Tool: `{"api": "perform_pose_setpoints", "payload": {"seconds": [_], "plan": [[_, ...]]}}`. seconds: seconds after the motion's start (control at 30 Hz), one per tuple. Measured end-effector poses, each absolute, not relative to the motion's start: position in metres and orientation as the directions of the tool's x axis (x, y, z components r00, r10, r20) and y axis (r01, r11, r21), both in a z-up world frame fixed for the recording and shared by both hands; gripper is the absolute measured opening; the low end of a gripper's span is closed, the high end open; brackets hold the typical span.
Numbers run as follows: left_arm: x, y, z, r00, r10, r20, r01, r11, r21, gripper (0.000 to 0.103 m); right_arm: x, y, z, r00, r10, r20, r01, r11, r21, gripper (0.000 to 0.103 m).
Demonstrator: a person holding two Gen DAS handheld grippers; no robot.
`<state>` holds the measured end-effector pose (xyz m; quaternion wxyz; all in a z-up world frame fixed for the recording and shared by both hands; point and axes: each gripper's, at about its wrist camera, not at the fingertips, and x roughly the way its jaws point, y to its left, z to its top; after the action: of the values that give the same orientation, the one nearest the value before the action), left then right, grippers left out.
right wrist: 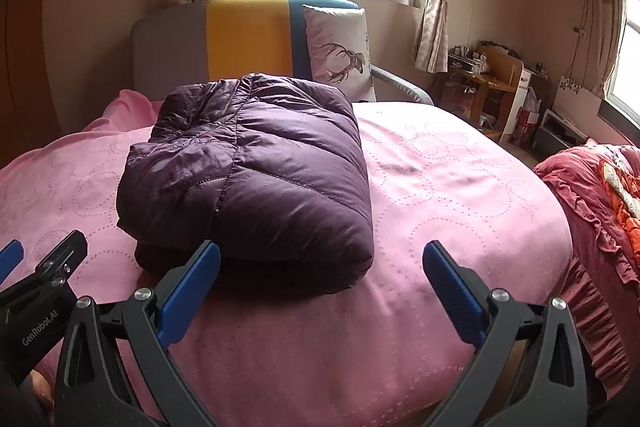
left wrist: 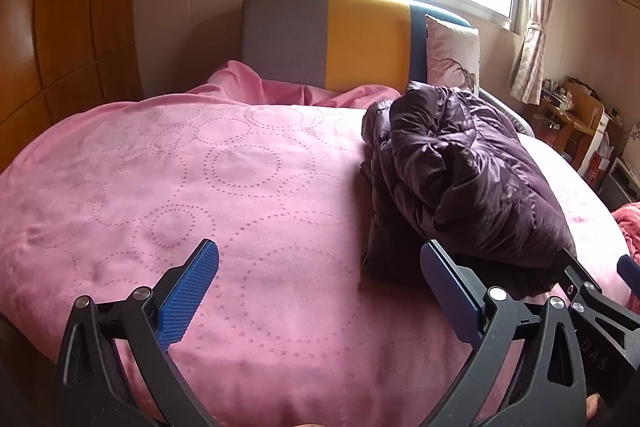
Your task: Fold large clothes
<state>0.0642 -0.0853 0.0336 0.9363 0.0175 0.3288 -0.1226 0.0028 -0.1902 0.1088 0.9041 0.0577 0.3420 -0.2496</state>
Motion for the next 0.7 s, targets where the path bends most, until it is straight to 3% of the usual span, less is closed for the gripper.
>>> {"api": "perform_pose_setpoints", "payload": {"seconds": [0.7], "plan": [[0.057,-0.089,0.034,0.735,-0.251,-0.63,0.266,0.961,-0.072,0.1,-0.005,-0.202,0.105,0.642,-0.396,-0.656,0.508,0.861,-0.023,0.101]]}}
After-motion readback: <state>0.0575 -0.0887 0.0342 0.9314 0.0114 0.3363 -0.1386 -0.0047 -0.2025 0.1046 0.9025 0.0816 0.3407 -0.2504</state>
